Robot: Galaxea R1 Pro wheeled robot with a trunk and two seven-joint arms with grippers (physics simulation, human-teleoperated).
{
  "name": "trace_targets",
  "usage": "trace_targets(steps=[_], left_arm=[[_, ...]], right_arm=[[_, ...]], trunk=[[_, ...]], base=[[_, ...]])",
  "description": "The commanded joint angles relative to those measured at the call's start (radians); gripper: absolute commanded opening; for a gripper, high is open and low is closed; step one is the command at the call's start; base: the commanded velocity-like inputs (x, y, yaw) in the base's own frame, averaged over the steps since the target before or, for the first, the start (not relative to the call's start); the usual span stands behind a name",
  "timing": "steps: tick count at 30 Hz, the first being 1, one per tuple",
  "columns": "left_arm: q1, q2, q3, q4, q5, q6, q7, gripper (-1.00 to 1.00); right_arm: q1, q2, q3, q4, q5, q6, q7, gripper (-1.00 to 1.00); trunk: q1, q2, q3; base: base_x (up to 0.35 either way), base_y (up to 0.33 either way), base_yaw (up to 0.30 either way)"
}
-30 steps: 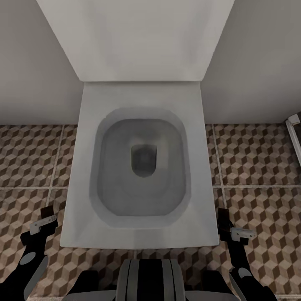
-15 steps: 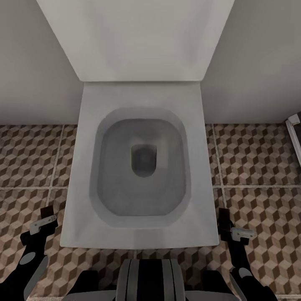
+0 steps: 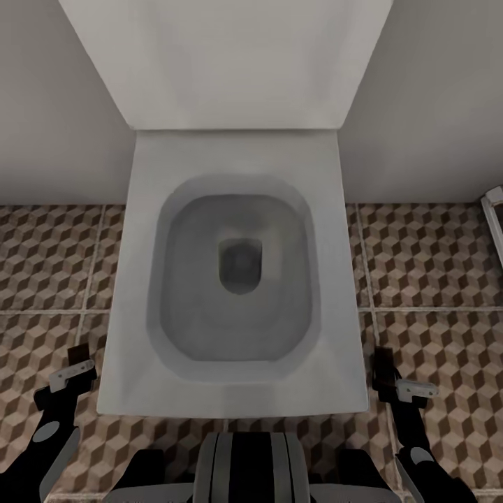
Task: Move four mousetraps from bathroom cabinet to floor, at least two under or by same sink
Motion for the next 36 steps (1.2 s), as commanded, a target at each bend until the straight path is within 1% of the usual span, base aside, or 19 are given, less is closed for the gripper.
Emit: trace_targets(steps=[1,4,11,12,13,17,27,29,32,36], left_arm=[[0.000,0.001,-0.003,0.000,0.008,-0.004,0.005,-1.00],[0.000,0.002,-0.002,0.000,0.008,-0.004,0.005,-1.00],[0.000,0.003,0.003,0.000,0.008,-0.005,0.005,-1.00],[0.000,0.006,0.003,0.000,0.008,-0.005,0.005,-1.00],[0.000,0.014,0.003,0.000,0.008,-0.006,0.005,-1.00],[0.000,0.022,0.004,0.000,0.008,-0.006,0.005,-1.00],[0.000,0.021,0.002,0.000,0.009,-0.007,0.005,-1.00],[0.000,0.021,0.002,0.000,0.009,-0.007,0.005,-1.00],[0.000,0.020,0.002,0.000,0.009,-0.007,0.005,-1.00],[0.000,0.019,0.002,0.000,0.009,-0.007,0.005,-1.00]], right_arm=[[0.000,0.000,-0.002,0.001,0.007,-0.002,-0.003,-1.00],[0.000,0.000,-0.002,0.001,0.007,-0.002,-0.003,-1.00],[0.000,0.000,-0.002,0.001,0.007,-0.002,-0.003,-1.00],[0.000,0.000,-0.002,0.001,0.007,-0.002,-0.003,-1.00],[0.000,0.000,-0.002,0.001,0.007,-0.002,-0.003,-1.00],[0.000,0.000,-0.001,0.001,0.007,-0.002,-0.002,-1.00],[0.000,0.000,-0.002,0.002,0.006,-0.007,-0.002,-1.00],[0.000,0.000,-0.002,0.002,0.005,-0.026,-0.002,-1.00],[0.000,0.000,-0.001,0.005,0.000,-0.113,0.000,-1.00],[0.000,0.000,-0.001,0.008,-0.003,-0.147,0.007,-1.00]], trunk=[[0.000,0.000,-0.004],[0.002,-0.001,-0.016],[0.002,-0.001,-0.016],[0.002,-0.001,-0.016],[0.002,-0.001,-0.016],[0.002,-0.001,-0.016],[0.002,-0.001,-0.016],[0.002,-0.001,-0.016],[0.002,-0.001,-0.016],[0.002,-0.001,-0.016]], base=[[0.000,0.000,0.000],[0.000,0.000,0.000],[0.000,0.000,0.000],[0.000,0.000,0.000],[0.000,0.000,0.000],[0.000,0.000,0.000],[0.000,0.000,0.000],[0.000,0.000,0.000],[0.000,0.000,0.000],[0.000,0.000,0.000]])
